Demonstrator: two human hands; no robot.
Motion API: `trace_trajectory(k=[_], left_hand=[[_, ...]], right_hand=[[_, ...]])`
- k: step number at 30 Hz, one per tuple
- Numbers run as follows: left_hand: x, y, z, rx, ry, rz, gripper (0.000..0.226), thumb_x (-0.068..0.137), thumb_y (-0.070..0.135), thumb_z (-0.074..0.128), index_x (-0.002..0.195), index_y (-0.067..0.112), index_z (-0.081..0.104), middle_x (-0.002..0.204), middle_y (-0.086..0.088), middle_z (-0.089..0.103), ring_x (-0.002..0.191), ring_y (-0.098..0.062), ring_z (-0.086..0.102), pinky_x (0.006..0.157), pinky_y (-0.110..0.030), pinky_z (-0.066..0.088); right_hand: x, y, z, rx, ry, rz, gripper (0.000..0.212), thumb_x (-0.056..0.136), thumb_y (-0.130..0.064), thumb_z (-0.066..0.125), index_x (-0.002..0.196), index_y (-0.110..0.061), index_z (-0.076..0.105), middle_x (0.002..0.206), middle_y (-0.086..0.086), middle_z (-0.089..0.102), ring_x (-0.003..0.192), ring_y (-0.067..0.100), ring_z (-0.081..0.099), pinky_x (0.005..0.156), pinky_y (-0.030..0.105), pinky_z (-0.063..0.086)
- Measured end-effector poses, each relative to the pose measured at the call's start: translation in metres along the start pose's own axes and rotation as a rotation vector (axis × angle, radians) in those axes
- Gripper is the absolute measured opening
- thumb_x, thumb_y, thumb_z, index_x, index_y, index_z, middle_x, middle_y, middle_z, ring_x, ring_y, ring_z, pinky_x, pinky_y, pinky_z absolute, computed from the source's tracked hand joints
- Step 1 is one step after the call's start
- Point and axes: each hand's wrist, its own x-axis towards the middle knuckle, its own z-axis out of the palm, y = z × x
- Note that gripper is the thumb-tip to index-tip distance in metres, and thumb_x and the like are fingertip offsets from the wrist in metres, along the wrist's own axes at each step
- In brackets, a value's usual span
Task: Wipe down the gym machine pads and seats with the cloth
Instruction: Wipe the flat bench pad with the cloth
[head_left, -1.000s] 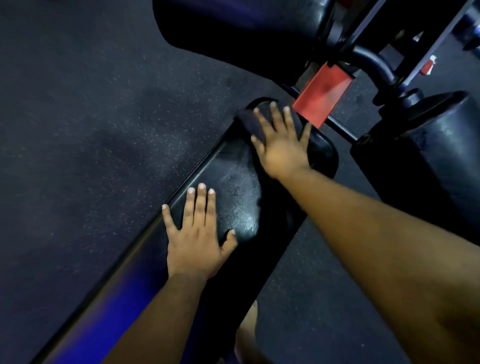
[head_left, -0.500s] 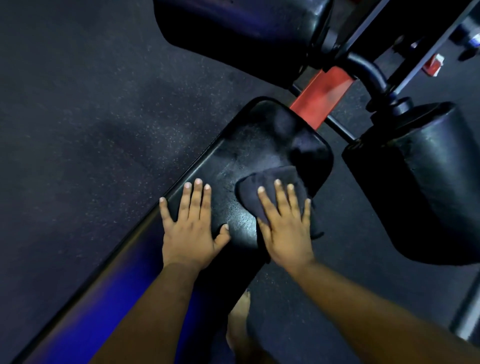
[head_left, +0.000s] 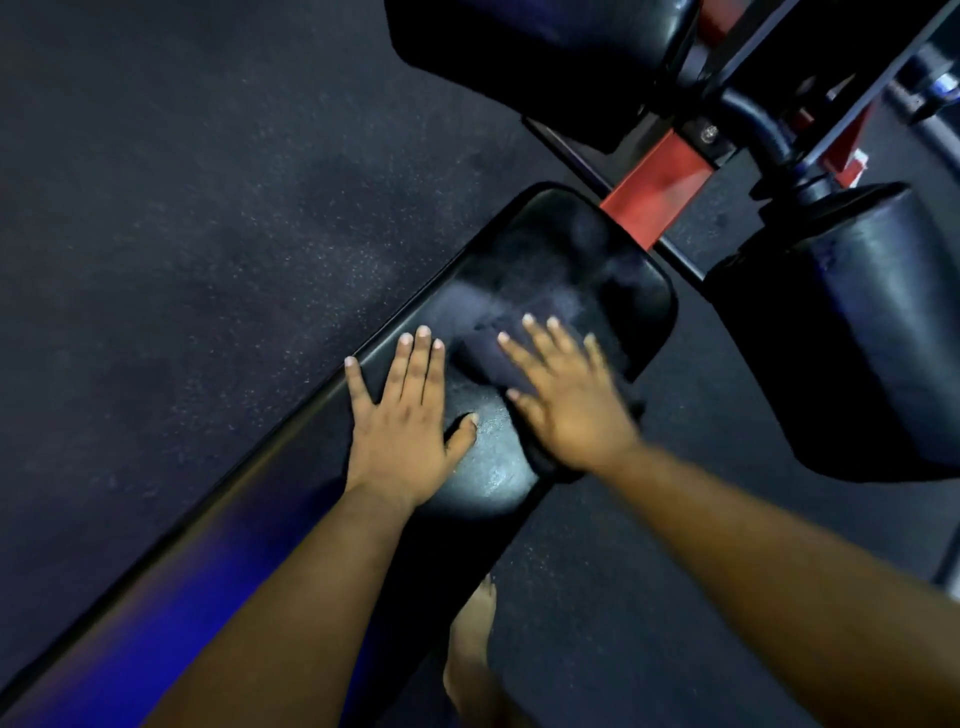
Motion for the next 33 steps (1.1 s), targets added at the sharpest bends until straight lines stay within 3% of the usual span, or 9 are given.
trace_trajectory(k=[3,6,10,13,18,23,27,30,33], left_hand=[[-0.022,-0.015,0.002,-0.023,0.028,-0.038,0.089,0.098,0.07,0.007,0.16,0.011,-0.014,0.168,-0.005,-0.025,0.156,-0.019,-0.021,0.116,-0.073,-0.012],[-0.066,-0.041,0.012,-0.03,0.052,-0.042,0.088,0.099,0.07,0.014,0.162,0.01,-0.002,0.171,-0.006,-0.012,0.158,-0.019,-0.009,0.116,-0.074,-0.008],[-0.124,-0.073,0.023,-0.026,0.033,-0.051,0.087,0.097,0.067,0.025,0.161,0.007,0.019,0.171,-0.01,0.01,0.158,-0.022,0.01,0.115,-0.077,0.003],[-0.158,-0.091,0.026,-0.013,0.012,-0.065,0.088,0.097,0.066,0.027,0.16,0.006,0.022,0.17,-0.01,0.013,0.157,-0.023,0.014,0.115,-0.077,0.004],[-0.201,-0.126,0.033,0.017,0.035,-0.077,0.087,0.097,0.064,0.027,0.16,0.005,0.02,0.17,-0.011,0.012,0.157,-0.024,0.015,0.116,-0.076,0.004],[-0.227,-0.139,0.032,-0.04,0.059,-0.118,0.086,0.096,0.063,0.029,0.159,0.004,0.025,0.169,-0.011,0.017,0.156,-0.024,0.019,0.115,-0.077,0.007],[-0.252,-0.152,0.037,-0.026,0.054,-0.101,0.087,0.096,0.063,0.028,0.159,0.004,0.026,0.169,-0.012,0.017,0.156,-0.024,0.02,0.115,-0.077,0.006],[-0.271,-0.167,0.04,-0.012,0.059,-0.103,0.088,0.096,0.065,0.028,0.16,0.005,0.022,0.17,-0.011,0.014,0.157,-0.023,0.017,0.117,-0.076,0.004],[-0.288,-0.177,0.042,-0.032,0.046,-0.126,0.088,0.095,0.064,0.03,0.16,0.005,0.022,0.17,-0.01,0.013,0.157,-0.022,0.015,0.117,-0.075,0.004]], right_hand=[[0.061,0.043,-0.015,-0.072,0.1,0.142,0.064,0.1,-0.053,0.033,0.16,-0.035,0.024,0.169,0.002,0.021,0.156,0.029,0.018,0.119,0.069,0.015],[0.081,-0.019,-0.011,0.081,0.233,0.456,0.066,0.098,-0.046,0.039,0.161,-0.029,0.028,0.169,0.005,0.022,0.156,0.031,0.017,0.123,0.062,0.014],[0.014,-0.149,0.017,0.119,0.092,-0.007,0.065,0.1,-0.042,0.043,0.161,-0.029,0.027,0.17,0.003,0.02,0.157,0.029,0.014,0.125,0.054,0.009],[0.013,-0.132,0.014,-0.004,0.052,-0.231,0.063,0.102,-0.05,0.037,0.161,-0.034,0.025,0.17,0.0,0.021,0.156,0.027,0.017,0.123,0.061,0.012],[0.069,-0.1,-0.001,0.092,0.164,0.405,0.063,0.104,-0.049,0.034,0.162,-0.032,0.018,0.172,0.002,0.012,0.158,0.027,0.007,0.123,0.064,0.01],[-0.049,-0.241,0.034,0.082,0.038,-0.062,0.065,0.102,-0.046,0.039,0.162,-0.031,0.02,0.172,0.002,0.012,0.158,0.028,0.008,0.125,0.056,0.008],[-0.044,-0.193,0.036,-0.087,0.002,-0.354,0.064,0.1,-0.051,0.039,0.161,-0.037,0.023,0.17,-0.001,0.018,0.157,0.027,0.015,0.122,0.063,0.015],[-0.006,-0.154,0.02,0.018,0.084,0.123,0.063,0.103,-0.046,0.041,0.161,-0.036,0.021,0.171,0.001,0.015,0.157,0.03,0.011,0.12,0.066,0.016],[-0.038,-0.213,0.036,0.1,0.171,0.391,0.063,0.102,-0.04,0.038,0.162,-0.028,0.022,0.171,0.004,0.017,0.157,0.029,0.011,0.124,0.06,0.015]])
